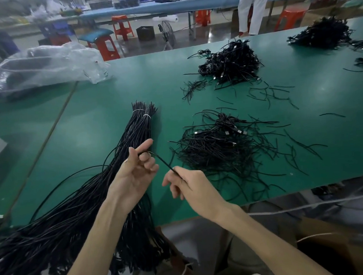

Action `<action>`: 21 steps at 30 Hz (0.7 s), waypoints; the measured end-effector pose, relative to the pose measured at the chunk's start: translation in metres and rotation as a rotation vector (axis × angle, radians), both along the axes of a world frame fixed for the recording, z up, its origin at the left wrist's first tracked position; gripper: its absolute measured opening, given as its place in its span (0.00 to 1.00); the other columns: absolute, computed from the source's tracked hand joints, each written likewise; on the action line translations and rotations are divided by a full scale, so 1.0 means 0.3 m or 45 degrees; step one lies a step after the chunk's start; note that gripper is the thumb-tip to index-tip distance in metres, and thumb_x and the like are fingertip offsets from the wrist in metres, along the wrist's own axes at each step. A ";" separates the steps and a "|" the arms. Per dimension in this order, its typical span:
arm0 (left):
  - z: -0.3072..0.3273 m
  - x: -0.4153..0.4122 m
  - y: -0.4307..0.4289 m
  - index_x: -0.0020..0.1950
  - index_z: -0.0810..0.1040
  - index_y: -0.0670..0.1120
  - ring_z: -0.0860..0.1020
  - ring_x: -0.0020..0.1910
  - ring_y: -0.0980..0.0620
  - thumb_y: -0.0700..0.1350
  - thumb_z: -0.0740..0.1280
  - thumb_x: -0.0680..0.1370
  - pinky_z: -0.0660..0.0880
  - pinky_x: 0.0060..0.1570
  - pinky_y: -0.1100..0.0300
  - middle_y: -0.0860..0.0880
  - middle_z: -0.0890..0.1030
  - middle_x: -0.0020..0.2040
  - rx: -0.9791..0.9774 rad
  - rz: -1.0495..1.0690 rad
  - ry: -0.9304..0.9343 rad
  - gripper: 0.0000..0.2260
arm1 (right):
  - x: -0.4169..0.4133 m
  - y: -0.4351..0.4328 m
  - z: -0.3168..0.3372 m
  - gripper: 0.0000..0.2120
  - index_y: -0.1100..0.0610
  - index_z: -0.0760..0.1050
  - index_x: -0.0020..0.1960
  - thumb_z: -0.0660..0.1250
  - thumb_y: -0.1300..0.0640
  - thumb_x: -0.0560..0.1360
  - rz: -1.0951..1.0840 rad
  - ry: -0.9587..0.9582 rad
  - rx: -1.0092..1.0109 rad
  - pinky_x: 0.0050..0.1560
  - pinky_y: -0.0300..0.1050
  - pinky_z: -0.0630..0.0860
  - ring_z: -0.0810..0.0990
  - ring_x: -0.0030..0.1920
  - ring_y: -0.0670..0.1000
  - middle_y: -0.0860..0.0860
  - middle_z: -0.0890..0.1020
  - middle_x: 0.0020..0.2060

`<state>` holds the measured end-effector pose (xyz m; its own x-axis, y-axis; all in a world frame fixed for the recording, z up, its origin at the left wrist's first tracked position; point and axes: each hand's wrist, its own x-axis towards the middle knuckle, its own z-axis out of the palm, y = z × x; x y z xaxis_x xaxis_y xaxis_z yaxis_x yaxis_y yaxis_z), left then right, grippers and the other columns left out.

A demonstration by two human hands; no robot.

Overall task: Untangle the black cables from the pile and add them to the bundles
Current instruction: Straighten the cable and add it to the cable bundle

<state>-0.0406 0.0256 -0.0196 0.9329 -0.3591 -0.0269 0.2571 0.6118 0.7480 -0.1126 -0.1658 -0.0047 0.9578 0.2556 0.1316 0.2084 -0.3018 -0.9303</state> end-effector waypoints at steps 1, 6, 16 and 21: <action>0.000 -0.009 -0.017 0.64 0.84 0.45 0.73 0.36 0.58 0.59 0.80 0.69 0.77 0.44 0.63 0.56 0.74 0.38 -0.094 0.000 0.059 0.28 | -0.004 0.007 -0.006 0.17 0.58 0.79 0.50 0.58 0.50 0.87 0.027 0.003 -0.017 0.36 0.39 0.72 0.75 0.31 0.47 0.50 0.78 0.32; 0.034 -0.053 -0.091 0.50 0.82 0.47 0.70 0.37 0.58 0.52 0.78 0.74 0.75 0.43 0.64 0.56 0.70 0.39 -0.467 -0.014 0.337 0.12 | -0.029 0.028 -0.041 0.20 0.56 0.76 0.51 0.54 0.41 0.85 0.064 0.049 0.004 0.36 0.44 0.70 0.71 0.32 0.45 0.49 0.75 0.32; 0.117 -0.062 -0.077 0.48 0.78 0.45 0.77 0.45 0.54 0.53 0.59 0.86 0.78 0.49 0.61 0.50 0.78 0.52 -0.317 -0.173 0.300 0.15 | -0.032 -0.009 -0.089 0.23 0.56 0.77 0.41 0.57 0.41 0.85 0.024 0.150 0.077 0.33 0.45 0.65 0.66 0.29 0.48 0.45 0.70 0.27; 0.126 -0.071 -0.044 0.50 0.82 0.45 0.74 0.34 0.56 0.52 0.60 0.87 0.75 0.37 0.63 0.51 0.81 0.48 -0.200 -0.281 0.255 0.15 | -0.022 -0.018 -0.096 0.23 0.54 0.78 0.38 0.59 0.42 0.85 0.103 0.194 0.046 0.34 0.39 0.65 0.67 0.28 0.43 0.43 0.70 0.25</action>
